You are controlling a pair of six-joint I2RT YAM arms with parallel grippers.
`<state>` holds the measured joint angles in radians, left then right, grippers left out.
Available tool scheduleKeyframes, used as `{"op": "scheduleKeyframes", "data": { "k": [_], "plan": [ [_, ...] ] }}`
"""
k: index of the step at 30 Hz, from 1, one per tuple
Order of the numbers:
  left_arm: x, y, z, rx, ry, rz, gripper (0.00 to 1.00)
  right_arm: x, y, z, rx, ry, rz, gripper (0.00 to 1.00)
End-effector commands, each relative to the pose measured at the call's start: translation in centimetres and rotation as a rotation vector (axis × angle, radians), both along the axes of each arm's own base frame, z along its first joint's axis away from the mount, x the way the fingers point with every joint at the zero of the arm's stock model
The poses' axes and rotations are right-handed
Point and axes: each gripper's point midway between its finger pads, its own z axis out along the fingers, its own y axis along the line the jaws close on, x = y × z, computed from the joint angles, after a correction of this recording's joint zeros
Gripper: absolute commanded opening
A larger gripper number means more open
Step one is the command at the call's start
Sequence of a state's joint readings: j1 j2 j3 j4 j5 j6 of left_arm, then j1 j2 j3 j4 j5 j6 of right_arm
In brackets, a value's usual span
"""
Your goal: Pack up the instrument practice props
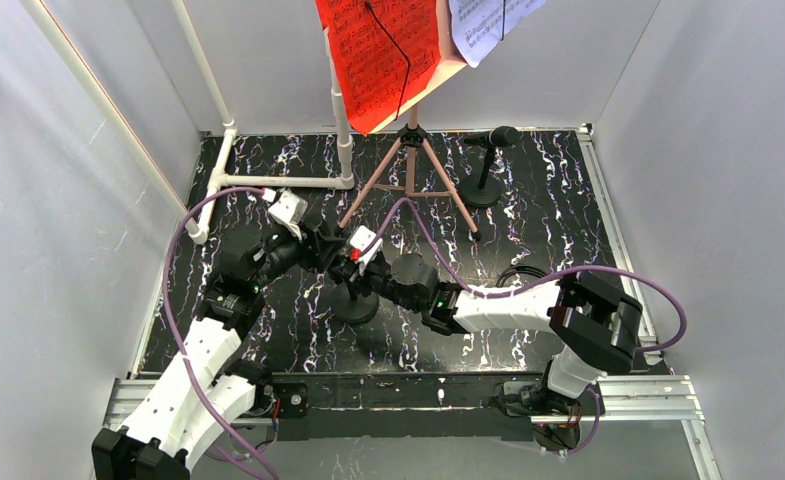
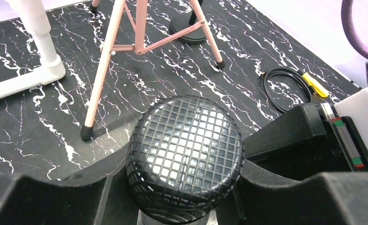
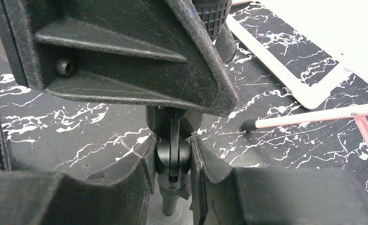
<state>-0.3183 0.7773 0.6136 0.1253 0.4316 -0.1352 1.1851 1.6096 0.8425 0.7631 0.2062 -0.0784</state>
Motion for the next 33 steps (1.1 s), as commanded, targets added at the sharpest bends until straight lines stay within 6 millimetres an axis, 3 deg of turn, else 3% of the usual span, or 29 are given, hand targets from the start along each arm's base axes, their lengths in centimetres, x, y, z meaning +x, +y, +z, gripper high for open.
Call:
{"op": "scheduleKeyframes", "data": {
  "k": [1, 7, 14, 22, 33],
  "plan": [
    [-0.4, 0.3, 2.8, -0.029, -0.105, 0.009, 0.23, 0.3, -0.3, -1.7, -0.037, 0.001, -0.016, 0.04],
    [-1.3, 0.9, 5.2, -0.033, -0.174, 0.019, 0.09, 0.0, -1.2, -5.5, -0.142, 0.044, -0.021, 0.01],
    [-0.9, 1.0, 10.5, -0.082, -0.274, 0.041, 0.00, -0.3, -2.3, -9.6, -0.248, 0.102, -0.036, 0.01],
    [0.2, 0.9, 15.1, -0.166, -0.352, 0.067, 0.00, -0.3, -3.1, -12.2, -0.312, 0.139, -0.056, 0.01],
    [-2.8, 1.4, 20.1, -0.255, -0.456, 0.042, 0.00, -0.1, -4.0, -14.9, -0.376, 0.160, -0.087, 0.01]
  ]
}}
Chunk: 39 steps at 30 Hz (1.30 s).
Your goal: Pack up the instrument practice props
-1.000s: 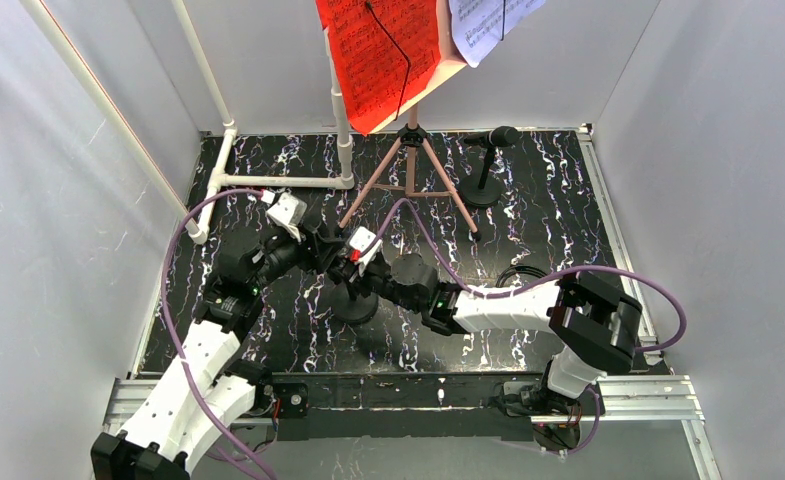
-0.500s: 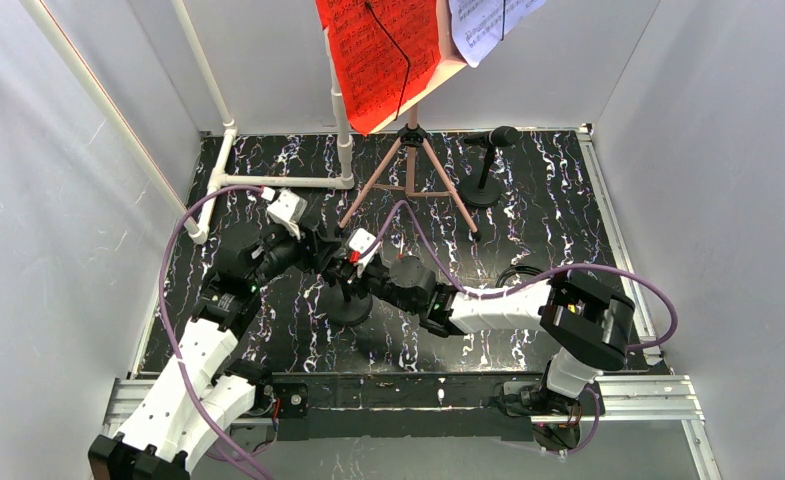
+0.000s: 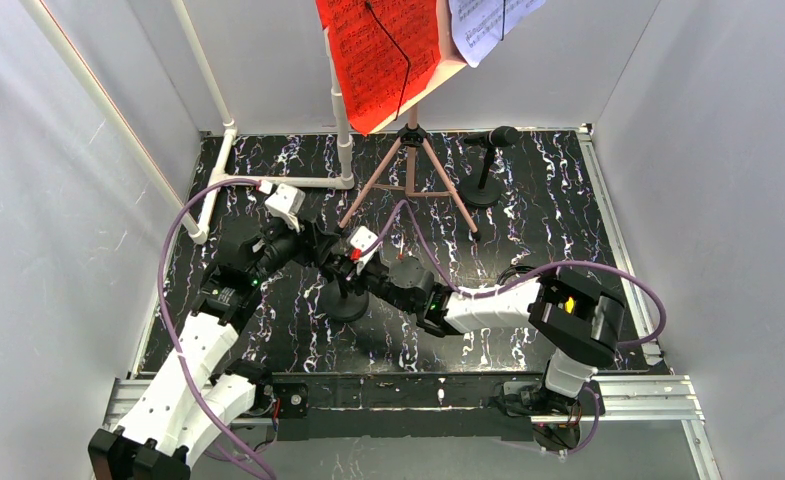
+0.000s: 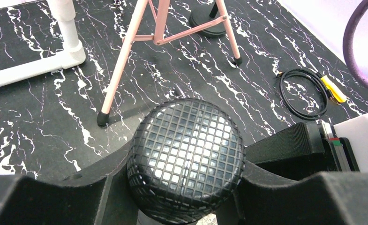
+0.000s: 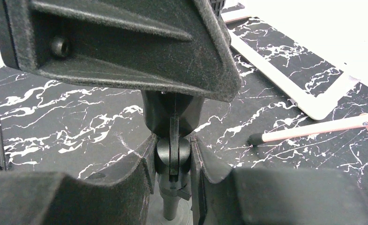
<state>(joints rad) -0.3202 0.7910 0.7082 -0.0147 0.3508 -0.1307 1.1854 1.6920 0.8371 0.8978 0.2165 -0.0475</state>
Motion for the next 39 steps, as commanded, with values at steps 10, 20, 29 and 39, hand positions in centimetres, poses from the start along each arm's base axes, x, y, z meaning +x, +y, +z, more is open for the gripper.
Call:
{"op": "scheduleKeyframes", "data": {
  "k": [10, 20, 29, 39],
  "plan": [
    [-5.7, -0.4, 22.9, -0.317, -0.545, -0.118, 0.00, -0.1, -6.2, -15.6, -0.497, 0.162, -0.118, 0.01],
    [-6.9, -0.3, 24.8, -0.320, -0.558, -0.139, 0.00, -0.3, -6.8, -17.6, -0.577, 0.185, -0.119, 0.01],
    [-7.5, -0.2, 26.3, -0.299, -0.562, -0.147, 0.00, -0.5, -7.2, -19.1, -0.619, 0.199, -0.119, 0.01],
    [-7.0, 1.6, 27.6, -0.204, -0.529, -0.039, 0.00, -0.7, -7.3, -19.8, -0.620, 0.205, -0.108, 0.01]
  ]
}}
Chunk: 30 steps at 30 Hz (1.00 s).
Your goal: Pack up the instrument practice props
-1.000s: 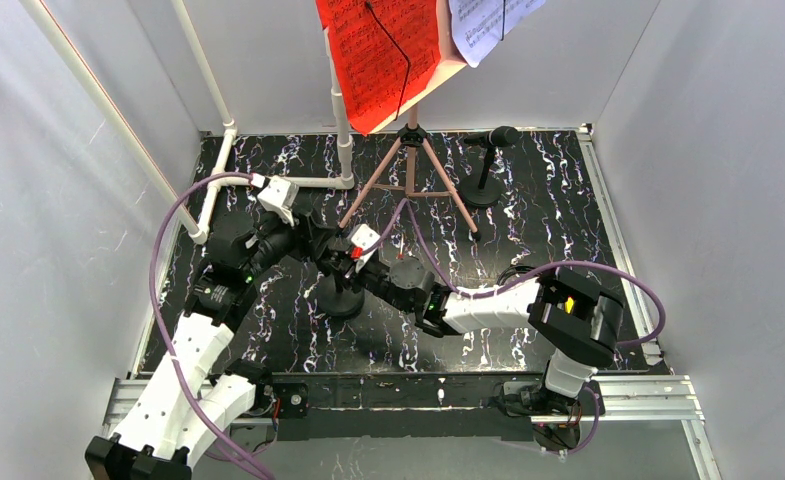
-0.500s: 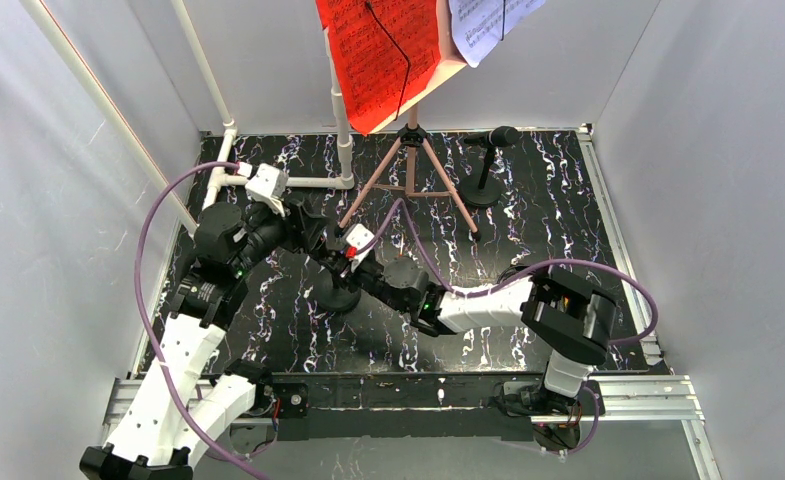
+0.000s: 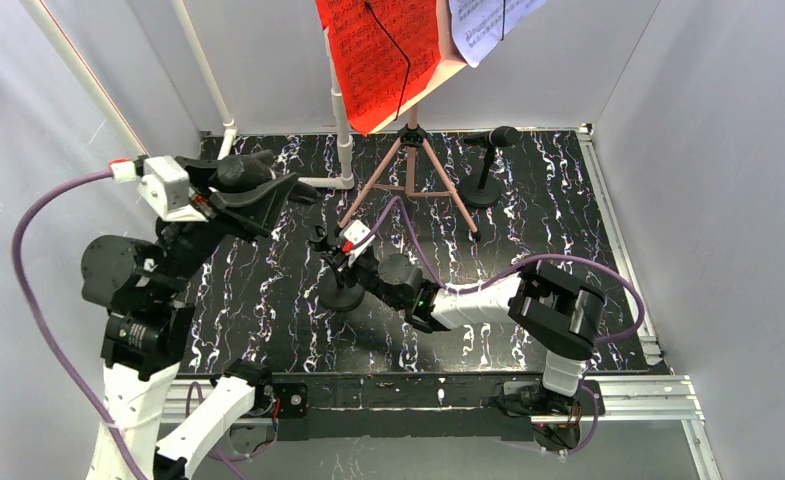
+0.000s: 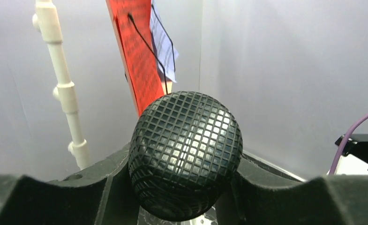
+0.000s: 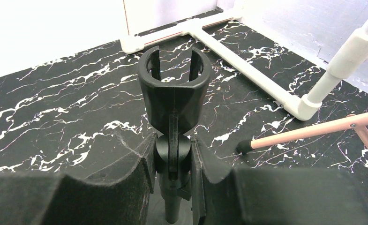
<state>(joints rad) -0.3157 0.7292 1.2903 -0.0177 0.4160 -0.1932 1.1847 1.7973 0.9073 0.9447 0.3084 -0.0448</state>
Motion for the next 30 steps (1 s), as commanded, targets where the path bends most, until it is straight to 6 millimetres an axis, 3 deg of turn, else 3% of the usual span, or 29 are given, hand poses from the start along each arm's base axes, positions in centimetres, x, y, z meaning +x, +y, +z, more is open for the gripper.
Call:
{"op": "scheduleKeyframes", "data": {
  "k": [1, 5, 17, 30],
  "plan": [
    [1.1, 0.5, -0.6, 0.047, 0.069, 0.055, 0.00, -2.9, -8.4, -18.7, -0.615, 0.236, -0.018, 0.01],
    [3.2, 1.6, -2.5, 0.121, 0.191, 0.149, 0.00, -2.8, -8.3, -17.7, -0.586, 0.225, -0.019, 0.01],
    [8.0, 8.2, -12.6, 0.417, 0.592, 0.566, 0.00, -2.9, -8.2, -15.4, -0.521, 0.173, 0.000, 0.01],
    [11.8, 9.8, -24.6, 0.656, 0.878, 0.685, 0.00, -2.8, -8.4, -13.5, -0.489, 0.130, 0.005, 0.02]
  ]
}}
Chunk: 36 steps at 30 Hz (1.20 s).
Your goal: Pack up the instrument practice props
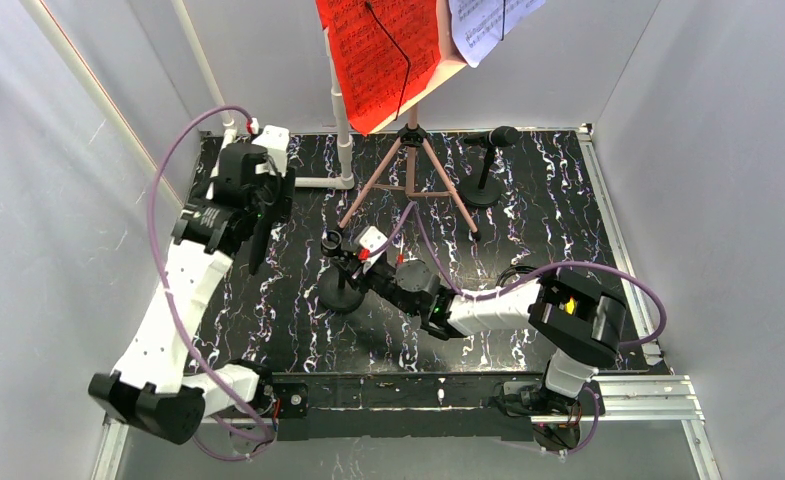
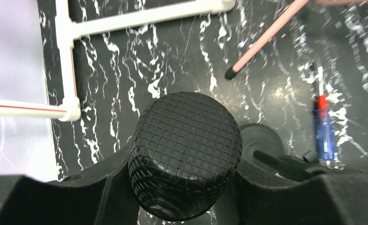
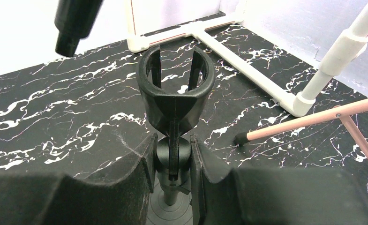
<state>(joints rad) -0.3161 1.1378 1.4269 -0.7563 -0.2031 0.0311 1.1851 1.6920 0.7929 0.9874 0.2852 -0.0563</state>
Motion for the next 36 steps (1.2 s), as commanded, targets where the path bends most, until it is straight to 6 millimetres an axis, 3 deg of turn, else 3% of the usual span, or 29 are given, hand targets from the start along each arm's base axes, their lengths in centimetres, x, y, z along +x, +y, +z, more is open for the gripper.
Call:
{"op": "scheduleKeyframes", "data": {
  "k": [1, 8, 20, 25, 28, 30, 36],
  "plan": [
    [0.8, 1.6, -3.6, 0.090, 0.099, 0.067, 0.00, -1.5, -6.0, -14.6, -0.515, 0.143, -0.019, 0.02],
    [3.1, 5.5, -9.0, 0.151, 0.218, 0.209, 0.00, -1.6, -6.5, -14.1, -0.499, 0.132, -0.020, 0.04],
    [10.0, 13.1, -18.0, 0.338, 0.341, 0.397, 0.00, -2.3, -5.3, -14.3, -0.473, 0.143, 0.037, 0.04],
    [13.3, 15.9, -20.0, 0.445, 0.356, 0.423, 0.01, -2.8, -5.0, -14.1, -0.450, 0.153, 0.065, 0.04],
    [14.9, 16.5, -21.1, 0.487, 0.379, 0.423, 0.09, -2.9, -4.8, -14.0, -0.446, 0.148, 0.077, 0.04],
    [15.3, 18.3, -21.6, 0.485, 0.390, 0.458, 0.12, -3.1, -4.7, -14.0, -0.437, 0.149, 0.090, 0.04],
    [17.1, 19.9, -22.8, 0.520, 0.422, 0.464, 0.22, -3.4, -4.5, -14.2, -0.436, 0.152, 0.110, 0.04]
  ]
}}
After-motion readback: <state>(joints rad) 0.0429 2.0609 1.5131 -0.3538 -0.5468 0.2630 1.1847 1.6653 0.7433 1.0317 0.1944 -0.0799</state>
